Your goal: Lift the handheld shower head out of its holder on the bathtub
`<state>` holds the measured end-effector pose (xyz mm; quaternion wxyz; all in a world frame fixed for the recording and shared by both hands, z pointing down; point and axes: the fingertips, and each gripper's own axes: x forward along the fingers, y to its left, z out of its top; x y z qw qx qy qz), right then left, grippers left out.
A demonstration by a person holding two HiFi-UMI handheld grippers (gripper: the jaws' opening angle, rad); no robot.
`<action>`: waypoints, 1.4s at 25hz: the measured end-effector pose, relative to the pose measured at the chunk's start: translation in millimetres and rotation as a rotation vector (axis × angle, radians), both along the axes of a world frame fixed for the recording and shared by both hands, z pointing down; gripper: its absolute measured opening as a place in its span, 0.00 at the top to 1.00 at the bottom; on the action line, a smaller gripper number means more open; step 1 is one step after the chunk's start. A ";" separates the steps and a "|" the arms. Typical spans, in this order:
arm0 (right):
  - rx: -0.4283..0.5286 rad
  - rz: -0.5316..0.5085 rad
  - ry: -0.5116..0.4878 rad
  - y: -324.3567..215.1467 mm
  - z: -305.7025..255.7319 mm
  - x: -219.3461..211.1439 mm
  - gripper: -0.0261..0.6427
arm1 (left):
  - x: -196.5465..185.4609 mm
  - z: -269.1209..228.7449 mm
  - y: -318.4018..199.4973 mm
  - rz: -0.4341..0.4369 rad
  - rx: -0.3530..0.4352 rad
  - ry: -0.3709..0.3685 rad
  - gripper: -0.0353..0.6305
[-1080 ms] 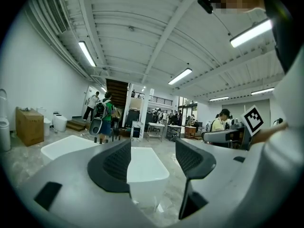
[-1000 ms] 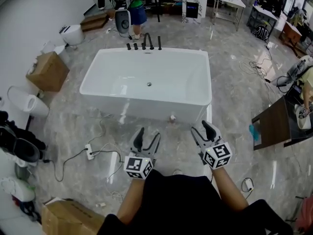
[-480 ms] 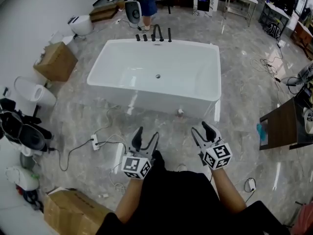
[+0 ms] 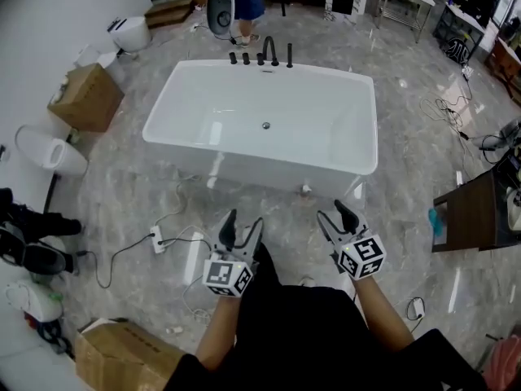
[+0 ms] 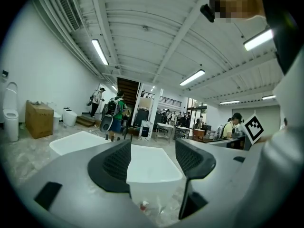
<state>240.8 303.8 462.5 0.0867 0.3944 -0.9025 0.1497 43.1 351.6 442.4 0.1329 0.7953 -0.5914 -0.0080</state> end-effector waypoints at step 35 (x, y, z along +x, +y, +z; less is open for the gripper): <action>-0.075 -0.016 0.094 -225.0 9.3 -260.9 0.66 | -244.8 2.9 -248.5 0.087 0.020 0.070 0.54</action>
